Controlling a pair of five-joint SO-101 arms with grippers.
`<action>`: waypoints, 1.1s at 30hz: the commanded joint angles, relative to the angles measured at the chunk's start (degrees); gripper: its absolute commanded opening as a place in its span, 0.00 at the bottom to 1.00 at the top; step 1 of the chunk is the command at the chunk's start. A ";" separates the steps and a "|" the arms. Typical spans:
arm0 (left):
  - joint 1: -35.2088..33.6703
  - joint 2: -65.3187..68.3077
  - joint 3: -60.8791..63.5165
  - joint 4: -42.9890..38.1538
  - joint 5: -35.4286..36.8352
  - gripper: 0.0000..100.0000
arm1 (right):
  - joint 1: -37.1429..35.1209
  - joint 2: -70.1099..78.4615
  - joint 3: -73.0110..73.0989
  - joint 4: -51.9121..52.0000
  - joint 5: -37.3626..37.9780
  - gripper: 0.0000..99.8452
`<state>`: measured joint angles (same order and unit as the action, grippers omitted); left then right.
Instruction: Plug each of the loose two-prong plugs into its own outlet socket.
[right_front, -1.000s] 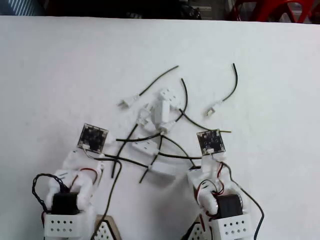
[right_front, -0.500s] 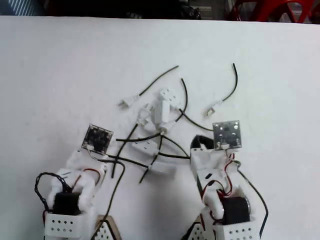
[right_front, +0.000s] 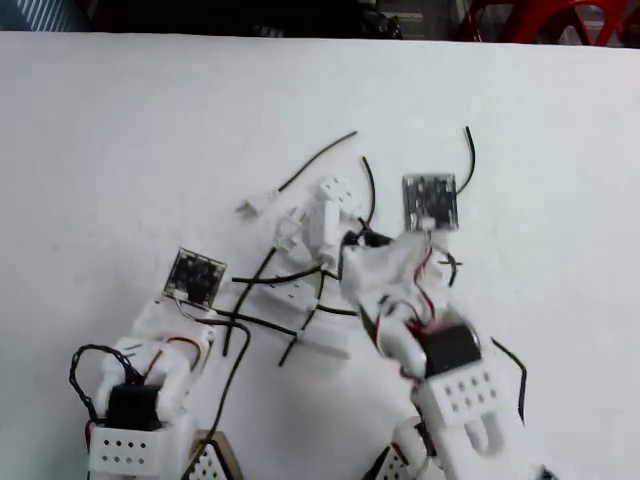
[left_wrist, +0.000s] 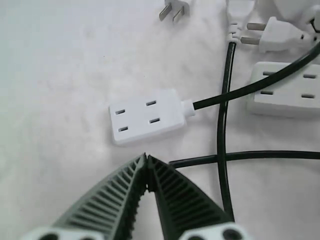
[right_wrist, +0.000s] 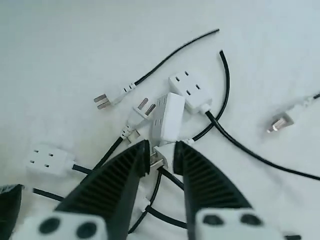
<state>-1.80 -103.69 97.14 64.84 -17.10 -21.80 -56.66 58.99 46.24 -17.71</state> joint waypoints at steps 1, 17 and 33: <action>0.57 -0.84 -1.41 -1.49 0.62 0.02 | -0.57 19.65 -11.08 -1.54 -7.91 0.18; 0.57 -0.84 -1.41 -1.49 0.70 0.02 | -4.26 59.74 -31.30 -1.54 -23.91 0.18; 0.57 -0.84 -1.41 -1.32 0.53 0.02 | -4.00 60.35 -31.03 -1.54 -23.91 0.14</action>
<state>-1.80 -103.69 97.14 64.84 -17.10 -26.02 3.91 29.89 45.01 -41.19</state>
